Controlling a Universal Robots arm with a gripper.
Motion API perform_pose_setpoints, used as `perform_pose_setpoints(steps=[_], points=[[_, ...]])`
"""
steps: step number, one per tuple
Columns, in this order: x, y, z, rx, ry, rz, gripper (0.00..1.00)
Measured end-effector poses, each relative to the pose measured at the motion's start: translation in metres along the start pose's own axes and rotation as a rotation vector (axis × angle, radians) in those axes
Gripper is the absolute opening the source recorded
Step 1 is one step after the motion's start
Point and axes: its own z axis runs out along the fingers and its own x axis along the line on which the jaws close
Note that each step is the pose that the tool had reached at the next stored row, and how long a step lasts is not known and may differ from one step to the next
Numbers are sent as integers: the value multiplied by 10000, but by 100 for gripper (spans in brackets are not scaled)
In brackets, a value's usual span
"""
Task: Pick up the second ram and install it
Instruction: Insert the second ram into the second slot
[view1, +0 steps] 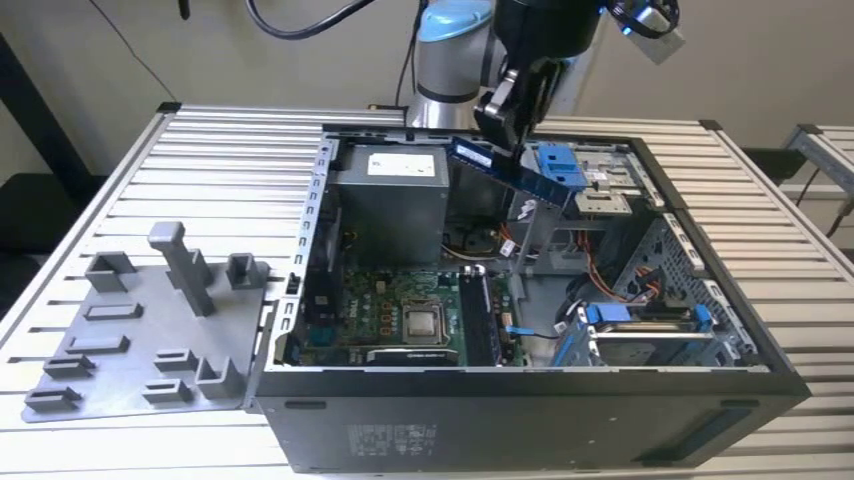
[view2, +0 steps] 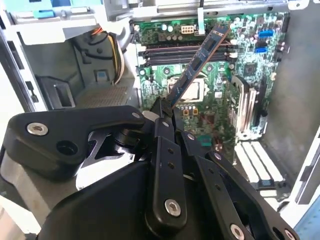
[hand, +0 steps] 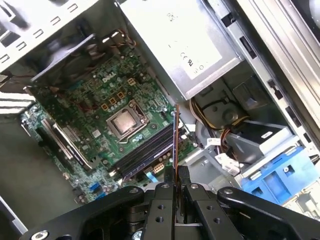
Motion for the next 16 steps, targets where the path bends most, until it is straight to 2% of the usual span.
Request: perform_pose_setpoints(steps=[16], points=[[0,-1,15,57,-101,2903,14]])
